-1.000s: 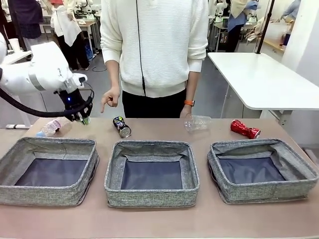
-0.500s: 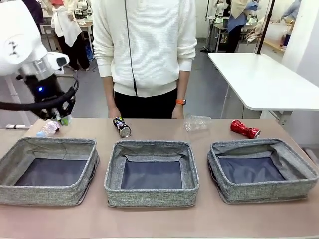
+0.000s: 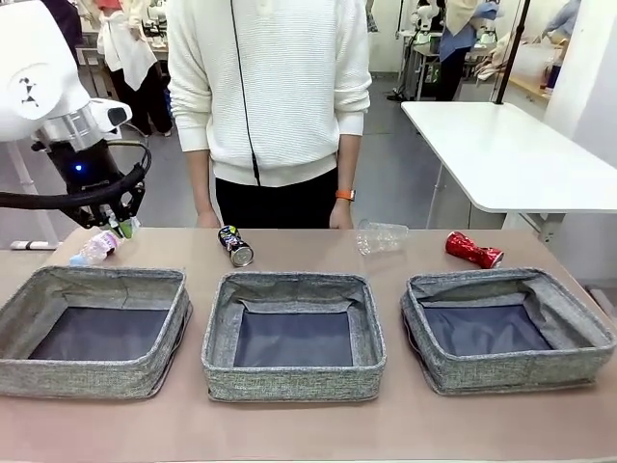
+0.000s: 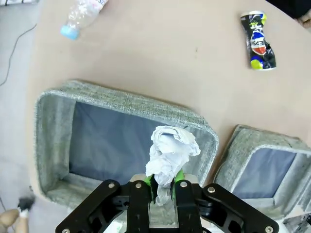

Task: Sort the waste into the appropriate baskets.
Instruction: Pick up the waste item pointed out by the person.

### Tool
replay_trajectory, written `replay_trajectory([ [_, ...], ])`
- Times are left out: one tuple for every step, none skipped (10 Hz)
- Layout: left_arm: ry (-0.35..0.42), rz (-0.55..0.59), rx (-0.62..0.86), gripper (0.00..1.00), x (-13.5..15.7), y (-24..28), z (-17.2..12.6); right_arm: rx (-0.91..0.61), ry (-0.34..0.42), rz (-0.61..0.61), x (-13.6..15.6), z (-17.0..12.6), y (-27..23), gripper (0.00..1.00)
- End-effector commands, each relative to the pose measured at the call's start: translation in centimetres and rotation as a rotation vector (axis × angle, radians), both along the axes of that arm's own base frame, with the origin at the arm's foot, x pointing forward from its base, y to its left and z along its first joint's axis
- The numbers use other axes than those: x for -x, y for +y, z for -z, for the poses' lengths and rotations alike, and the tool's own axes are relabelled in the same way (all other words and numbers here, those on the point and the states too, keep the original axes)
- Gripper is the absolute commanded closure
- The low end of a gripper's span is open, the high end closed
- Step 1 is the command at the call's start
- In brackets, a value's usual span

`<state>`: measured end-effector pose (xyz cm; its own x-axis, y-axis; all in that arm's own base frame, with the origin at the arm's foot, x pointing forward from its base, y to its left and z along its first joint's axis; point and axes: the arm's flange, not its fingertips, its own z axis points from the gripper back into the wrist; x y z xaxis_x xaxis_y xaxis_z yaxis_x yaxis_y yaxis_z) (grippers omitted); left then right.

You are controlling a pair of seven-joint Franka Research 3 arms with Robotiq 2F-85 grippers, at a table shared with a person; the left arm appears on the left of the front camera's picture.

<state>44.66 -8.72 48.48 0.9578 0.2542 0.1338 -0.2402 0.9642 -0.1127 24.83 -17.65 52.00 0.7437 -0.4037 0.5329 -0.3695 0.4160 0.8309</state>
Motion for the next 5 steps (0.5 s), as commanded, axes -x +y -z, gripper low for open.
replay_trajectory([
  [0.014,-0.106,-0.062,0.91,1.0,-2.8,-1.9,-0.002,-0.031,-0.004,-0.3,-0.3,0.0,0.00],
  [0.072,-0.103,-0.050,0.91,1.4,-6.7,-5.8,-0.002,-0.031,-0.004,-0.3,-0.3,0.0,0.00],
  [0.026,-0.121,-0.071,0.91,2.0,-12.3,-10.0,-0.002,-0.031,-0.004,-0.3,-0.3,0.0,0.00],
  [-0.008,-0.031,-0.156,0.91,2.7,-19.0,-13.7,-0.002,-0.031,-0.004,-0.3,-0.3,0.0,0.00],
  [-0.039,0.102,-0.207,0.91,2.8,-24.0,-16.3,-0.002,-0.031,-0.004,-0.3,-0.3,0.0,0.00],
])
